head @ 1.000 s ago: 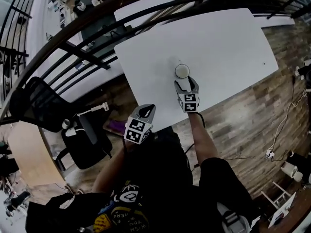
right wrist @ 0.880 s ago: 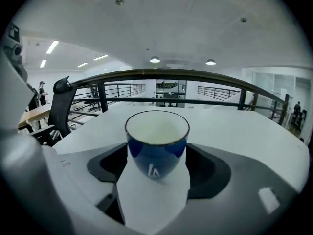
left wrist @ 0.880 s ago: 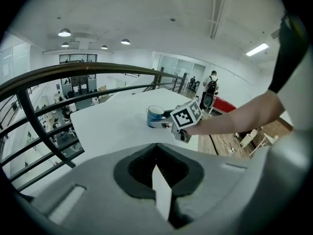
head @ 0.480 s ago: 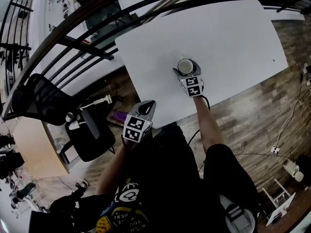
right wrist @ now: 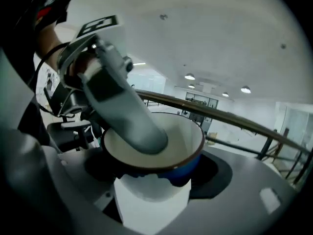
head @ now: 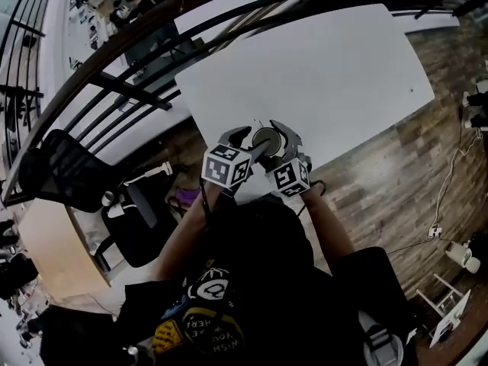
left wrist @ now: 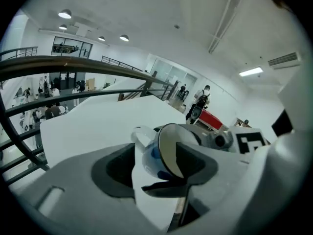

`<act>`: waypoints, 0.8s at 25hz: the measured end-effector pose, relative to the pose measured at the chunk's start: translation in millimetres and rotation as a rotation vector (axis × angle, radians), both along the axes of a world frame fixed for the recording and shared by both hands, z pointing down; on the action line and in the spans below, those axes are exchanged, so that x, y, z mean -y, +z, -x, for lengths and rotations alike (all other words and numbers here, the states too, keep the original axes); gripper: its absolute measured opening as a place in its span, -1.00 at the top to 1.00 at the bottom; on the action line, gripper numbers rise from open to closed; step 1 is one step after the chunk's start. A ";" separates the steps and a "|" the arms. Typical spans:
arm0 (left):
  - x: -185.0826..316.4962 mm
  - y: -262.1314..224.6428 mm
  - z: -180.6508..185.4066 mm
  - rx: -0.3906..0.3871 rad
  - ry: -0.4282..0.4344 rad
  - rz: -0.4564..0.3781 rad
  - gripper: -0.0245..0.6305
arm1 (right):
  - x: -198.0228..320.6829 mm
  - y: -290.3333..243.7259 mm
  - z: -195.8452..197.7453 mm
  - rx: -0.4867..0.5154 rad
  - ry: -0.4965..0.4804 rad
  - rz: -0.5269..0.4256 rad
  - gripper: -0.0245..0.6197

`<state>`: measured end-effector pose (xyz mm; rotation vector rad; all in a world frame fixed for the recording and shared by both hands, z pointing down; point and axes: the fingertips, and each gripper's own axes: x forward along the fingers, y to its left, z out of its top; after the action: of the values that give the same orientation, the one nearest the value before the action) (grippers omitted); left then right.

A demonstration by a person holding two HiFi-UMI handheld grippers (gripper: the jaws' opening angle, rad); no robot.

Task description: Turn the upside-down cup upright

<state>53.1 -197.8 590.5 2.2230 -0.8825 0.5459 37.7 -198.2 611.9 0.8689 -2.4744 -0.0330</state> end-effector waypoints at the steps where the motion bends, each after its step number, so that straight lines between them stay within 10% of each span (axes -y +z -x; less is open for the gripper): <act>1: -0.4 2.2 -2.3 0.014 0.004 0.011 0.23 | -4.4 -4.5 1.8 -0.042 -0.014 -0.043 -0.34; 3: -0.5 5.9 -2.8 0.006 -0.003 0.048 0.70 | -9.9 -9.4 2.6 -0.099 -0.032 -0.118 -0.34; 7: -6.5 3.4 -5.5 -0.099 0.010 0.118 0.78 | -20.0 -19.3 -1.5 -0.073 -0.060 -0.144 -0.34; 14: 2.4 -17.7 2.7 -0.172 -0.038 0.048 0.78 | -25.6 -29.2 -27.6 0.371 0.068 0.121 -0.40; 17: 15.8 -26.2 23.1 -0.246 -0.125 0.027 0.78 | -22.8 -21.9 -48.6 0.704 0.164 0.402 -0.37; 20: 22.1 -39.0 36.0 -0.317 -0.140 -0.003 0.78 | -22.0 -34.9 -56.7 1.278 0.151 0.808 -0.04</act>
<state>17.1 -219.9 551.5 2.1517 -0.8606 0.1212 94.4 -176.2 576.9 0.7650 -2.9217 1.9475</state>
